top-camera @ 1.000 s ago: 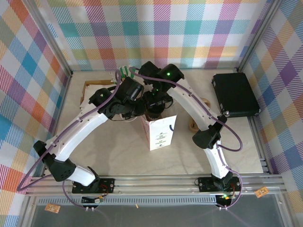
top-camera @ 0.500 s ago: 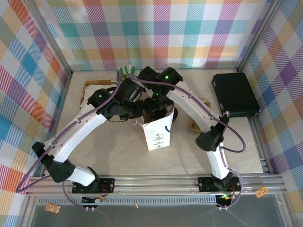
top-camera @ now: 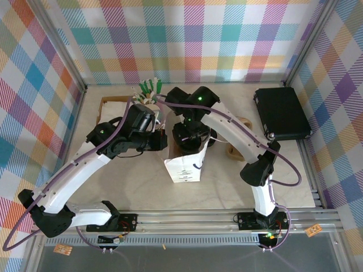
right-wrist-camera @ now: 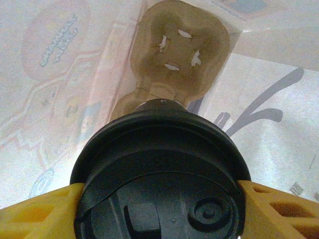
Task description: Pack the takeout coffee
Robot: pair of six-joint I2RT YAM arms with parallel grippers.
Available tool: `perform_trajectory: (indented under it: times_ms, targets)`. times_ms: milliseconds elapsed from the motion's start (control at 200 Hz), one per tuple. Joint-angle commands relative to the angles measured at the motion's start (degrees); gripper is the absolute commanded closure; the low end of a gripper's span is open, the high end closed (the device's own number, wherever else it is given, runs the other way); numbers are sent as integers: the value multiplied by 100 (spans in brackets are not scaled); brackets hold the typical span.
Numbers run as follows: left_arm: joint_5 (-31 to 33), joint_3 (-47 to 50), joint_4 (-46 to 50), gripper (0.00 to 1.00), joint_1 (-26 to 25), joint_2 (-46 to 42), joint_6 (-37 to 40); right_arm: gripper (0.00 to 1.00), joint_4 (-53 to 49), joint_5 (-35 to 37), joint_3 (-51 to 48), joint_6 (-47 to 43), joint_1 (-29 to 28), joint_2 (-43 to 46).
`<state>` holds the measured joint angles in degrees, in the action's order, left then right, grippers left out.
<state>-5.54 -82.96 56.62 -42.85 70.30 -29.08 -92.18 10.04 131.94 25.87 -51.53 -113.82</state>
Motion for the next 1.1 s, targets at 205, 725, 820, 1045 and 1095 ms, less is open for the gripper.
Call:
perform_trajectory:
  times_ms: [205, 725, 820, 1045, 1095]
  targets:
    - [-527, -338, 549, 100, 42, 51, -122, 79, -512, 142, 1308, 881, -61, -413]
    - [-366, -532, 861, 100, 512, 547, -548, 79, -661, 76, 1545, 927, -223, -620]
    - [-506, -458, 848, 100, 628, 570, -568, 79, -812, 118, 1687, 1010, -291, -736]
    - [-518, -459, 859, 100, 645, 563, -468, 80, -994, 345, 1727, 1241, -523, -693]
    - [-510, -426, 861, 100, 641, 500, -429, 81, -990, 408, 1685, 1352, -580, -621]
